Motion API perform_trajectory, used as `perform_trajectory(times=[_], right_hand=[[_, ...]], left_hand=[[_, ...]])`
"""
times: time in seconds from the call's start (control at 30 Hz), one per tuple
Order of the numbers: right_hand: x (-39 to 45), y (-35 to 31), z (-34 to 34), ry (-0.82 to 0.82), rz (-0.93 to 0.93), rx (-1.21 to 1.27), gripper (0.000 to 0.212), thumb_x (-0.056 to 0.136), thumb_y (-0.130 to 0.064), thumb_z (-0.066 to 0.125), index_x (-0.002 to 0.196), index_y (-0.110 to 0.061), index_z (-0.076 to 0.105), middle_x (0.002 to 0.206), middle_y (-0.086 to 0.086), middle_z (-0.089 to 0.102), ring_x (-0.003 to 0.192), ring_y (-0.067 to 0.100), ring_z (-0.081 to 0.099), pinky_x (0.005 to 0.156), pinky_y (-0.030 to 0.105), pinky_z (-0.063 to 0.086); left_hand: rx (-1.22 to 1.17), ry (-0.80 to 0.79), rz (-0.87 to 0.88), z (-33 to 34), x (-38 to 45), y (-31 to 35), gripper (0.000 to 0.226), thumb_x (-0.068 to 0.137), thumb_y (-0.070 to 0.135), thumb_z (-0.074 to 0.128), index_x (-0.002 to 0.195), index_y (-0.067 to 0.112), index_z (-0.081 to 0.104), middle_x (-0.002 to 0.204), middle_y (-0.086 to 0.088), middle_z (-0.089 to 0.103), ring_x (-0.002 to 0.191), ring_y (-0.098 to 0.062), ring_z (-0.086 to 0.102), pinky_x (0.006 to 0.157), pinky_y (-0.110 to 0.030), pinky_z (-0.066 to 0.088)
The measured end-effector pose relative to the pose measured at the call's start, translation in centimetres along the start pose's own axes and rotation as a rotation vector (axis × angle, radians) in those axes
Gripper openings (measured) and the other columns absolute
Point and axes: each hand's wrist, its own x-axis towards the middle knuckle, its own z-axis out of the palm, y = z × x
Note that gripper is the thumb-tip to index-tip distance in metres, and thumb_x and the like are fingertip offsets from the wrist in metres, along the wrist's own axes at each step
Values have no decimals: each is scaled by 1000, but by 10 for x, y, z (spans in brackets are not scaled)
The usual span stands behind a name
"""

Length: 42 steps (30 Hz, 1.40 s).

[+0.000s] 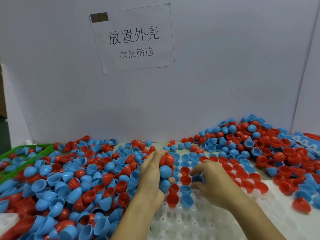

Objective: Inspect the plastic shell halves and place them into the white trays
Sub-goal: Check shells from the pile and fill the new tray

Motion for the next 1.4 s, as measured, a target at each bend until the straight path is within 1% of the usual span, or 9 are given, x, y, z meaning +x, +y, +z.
perform_trajectory(times=[0.33,0.53,0.77,0.83,0.9,0.97,1.03,1.13,1.4], right_hand=[[2,10,-5,139,-15,102,25,90,-25,71,115,-25,71,96,-18,61,80,-4,56,61,8,45],[5,31,-26,270,260,465,8,95,-24,62,97,-23,70,84,-7,69,69,11,68,50,18,50],[5,39,-61,1378,495,1363,23,95,-29,65,116,-18,63,101,-8,67,88,7,73,76,22,59],[4,19,-60,1004,314,1194,37,92,-39,66,125,-25,59,109,-14,66,102,8,69,80,24,58],[0,-17,-52,185,4,1008,64,84,-53,68,142,-43,43,127,-27,58,117,4,62,93,29,55],[-5,-41,-41,-284,-215,832,62,85,-55,67,140,-58,38,134,-38,50,121,-7,56,97,23,52],[-6,-44,-34,-219,-302,690,34,93,-43,62,126,-53,59,124,-36,60,113,-12,58,93,16,52],[-6,-25,-37,108,-98,655,19,95,-28,62,107,-40,70,107,-20,72,100,-1,68,91,29,58],[-7,-15,-21,-37,-94,590,29,83,-35,76,109,-44,67,98,-12,69,85,-1,70,68,15,56]], left_hand=[[-6,-6,19,-1,2,-2,19,88,28,69,94,12,62,72,-13,58,52,-15,53,39,-23,44],[9,-20,7,-1,2,-1,18,88,29,69,93,13,63,74,-13,59,52,-15,53,40,-23,44],[22,-16,1,0,2,-2,16,90,30,68,89,14,62,65,-9,60,49,-15,53,40,-23,44],[49,-30,-6,2,1,-4,16,91,29,68,90,14,63,68,-11,61,50,-15,55,41,-23,44],[82,-41,-12,2,-1,-7,18,91,31,68,94,13,66,75,-12,63,52,-15,56,42,-24,45],[89,-69,-13,2,-2,-8,25,93,35,66,101,11,68,82,-12,67,58,-15,59,45,-26,46],[113,-56,-12,0,-2,-7,28,92,38,66,106,13,70,88,-11,71,69,-18,63,51,-29,49],[101,-36,-41,-1,0,-5,20,88,29,70,98,12,67,72,-10,64,57,-16,58,44,-25,45],[108,-121,-98,4,-6,-3,46,91,47,66,110,6,66,72,-10,65,51,-14,58,39,-24,45]])
